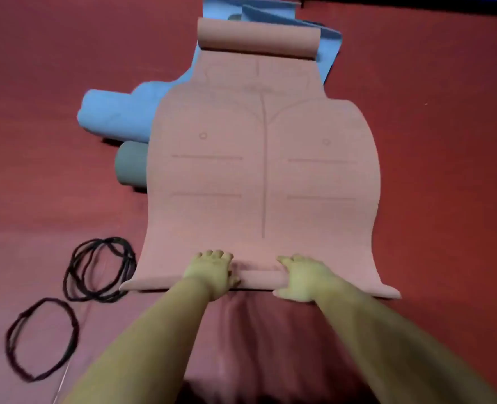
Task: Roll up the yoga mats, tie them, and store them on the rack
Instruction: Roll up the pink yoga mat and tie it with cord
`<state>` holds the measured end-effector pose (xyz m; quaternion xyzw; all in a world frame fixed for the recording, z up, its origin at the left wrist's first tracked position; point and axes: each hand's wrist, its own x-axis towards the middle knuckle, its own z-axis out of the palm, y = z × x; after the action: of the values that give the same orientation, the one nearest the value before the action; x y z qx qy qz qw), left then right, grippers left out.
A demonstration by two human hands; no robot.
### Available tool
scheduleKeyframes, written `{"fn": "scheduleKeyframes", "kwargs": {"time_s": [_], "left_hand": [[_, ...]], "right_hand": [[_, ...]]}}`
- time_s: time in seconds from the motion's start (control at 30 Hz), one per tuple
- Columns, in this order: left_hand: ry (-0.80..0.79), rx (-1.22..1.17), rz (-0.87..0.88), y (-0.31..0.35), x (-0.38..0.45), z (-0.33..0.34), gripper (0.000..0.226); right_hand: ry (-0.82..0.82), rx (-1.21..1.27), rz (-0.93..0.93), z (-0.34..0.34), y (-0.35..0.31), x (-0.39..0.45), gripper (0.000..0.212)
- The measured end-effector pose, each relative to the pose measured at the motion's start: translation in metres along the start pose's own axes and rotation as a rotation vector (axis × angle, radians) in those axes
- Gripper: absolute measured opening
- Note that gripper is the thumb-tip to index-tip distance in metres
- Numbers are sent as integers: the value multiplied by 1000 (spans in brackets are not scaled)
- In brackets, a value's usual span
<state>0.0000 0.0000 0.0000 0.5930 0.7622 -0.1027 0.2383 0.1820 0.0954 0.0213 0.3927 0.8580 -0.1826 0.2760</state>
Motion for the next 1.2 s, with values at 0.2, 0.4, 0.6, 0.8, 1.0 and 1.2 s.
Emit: {"fn": "scheduleKeyframes", "kwargs": {"time_s": [0.2,0.4,0.6,0.8,1.0,1.2], "left_hand": [[9,-138,-3,8,5,45,32],[-80,-202,-40,3,-13,81,31],[-66,-258,-145,4,-1,89,24],[44,-230,-158,6,10,103,21],[147,-137,-101,1,11,116,25],[421,76,232,3,9,115,12]], "right_hand": [[42,67,16,39,13,20,41],[58,73,-39,85,6,4,32],[190,245,27,105,11,9,27],[753,-131,-230,120,11,23,8],[732,-113,-297,146,9,22,23],[741,-12,-258,159,15,24,41]]}}
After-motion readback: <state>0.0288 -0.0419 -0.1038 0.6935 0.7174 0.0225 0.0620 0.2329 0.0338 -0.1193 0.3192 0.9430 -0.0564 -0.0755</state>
